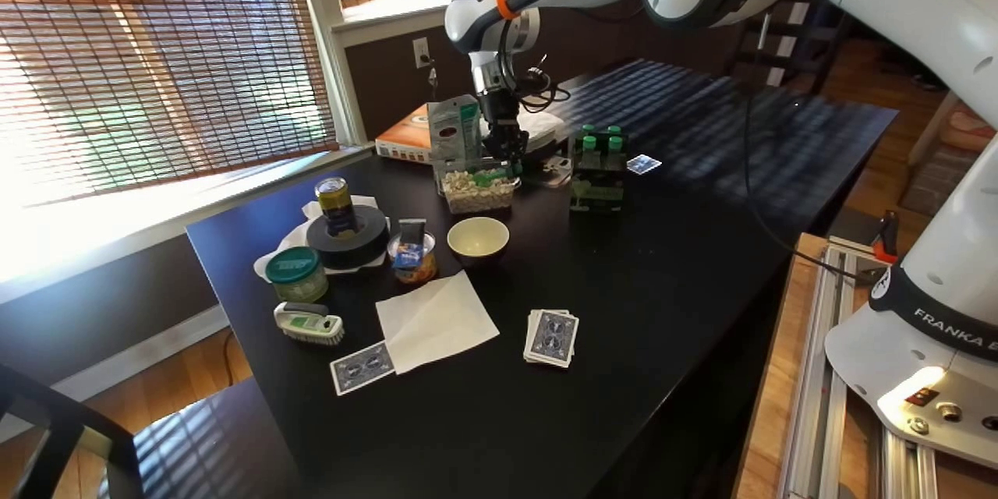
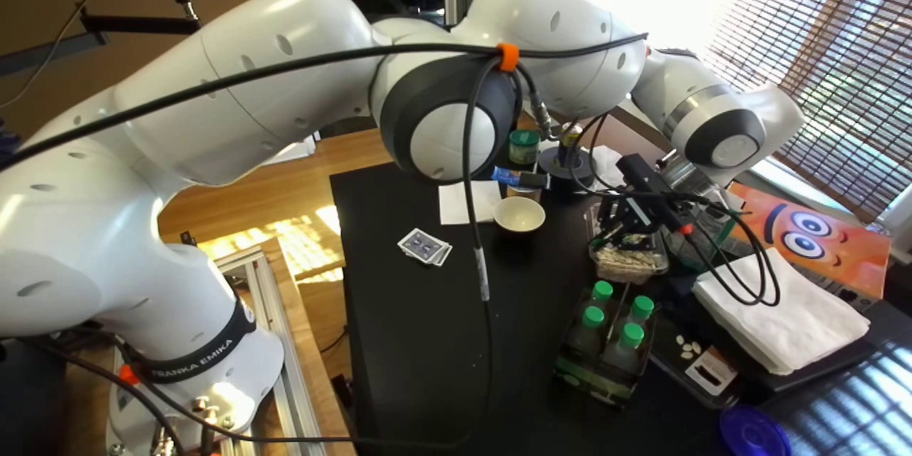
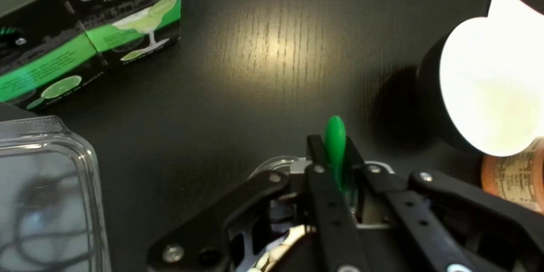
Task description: Put a spoonful of the clear lunchbox's contents into the bowl
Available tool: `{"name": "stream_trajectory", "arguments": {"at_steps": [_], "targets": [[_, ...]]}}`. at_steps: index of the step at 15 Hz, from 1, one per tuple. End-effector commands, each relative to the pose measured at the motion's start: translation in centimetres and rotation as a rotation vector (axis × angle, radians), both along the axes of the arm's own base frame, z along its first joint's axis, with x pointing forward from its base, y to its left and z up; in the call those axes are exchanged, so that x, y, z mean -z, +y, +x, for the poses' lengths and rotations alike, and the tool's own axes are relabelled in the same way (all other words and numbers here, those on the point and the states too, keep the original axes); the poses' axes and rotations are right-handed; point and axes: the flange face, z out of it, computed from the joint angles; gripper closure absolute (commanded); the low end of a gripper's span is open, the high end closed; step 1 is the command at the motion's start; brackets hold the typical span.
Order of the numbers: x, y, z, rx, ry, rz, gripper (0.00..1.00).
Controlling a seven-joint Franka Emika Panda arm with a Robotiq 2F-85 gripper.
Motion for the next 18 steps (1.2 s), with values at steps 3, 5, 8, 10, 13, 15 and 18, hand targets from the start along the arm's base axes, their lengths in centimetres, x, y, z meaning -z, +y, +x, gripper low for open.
{"name": "stream_trajectory", "arguments": {"at_steps": [3,5,8,10,13,15,18], "targets": [[1.0,3.2,-2.0,-0.106,0.173,0.092,0.97],[1.3,4.1,-2.6,-0.083,0.225,0.130,0.97],[1.9,4.8,-2.6,-0.011,0.245,0.151,0.97],[2.3,5.1,-2.2,0.053,0.228,0.150,0.97],[3.0,5.6,-1.3,0.150,0.191,0.157,0.97],[3.5,5.8,-0.9,0.211,0.175,0.171,0.97],[4.1,5.8,-0.5,0.289,0.170,0.194,0.97]]}}
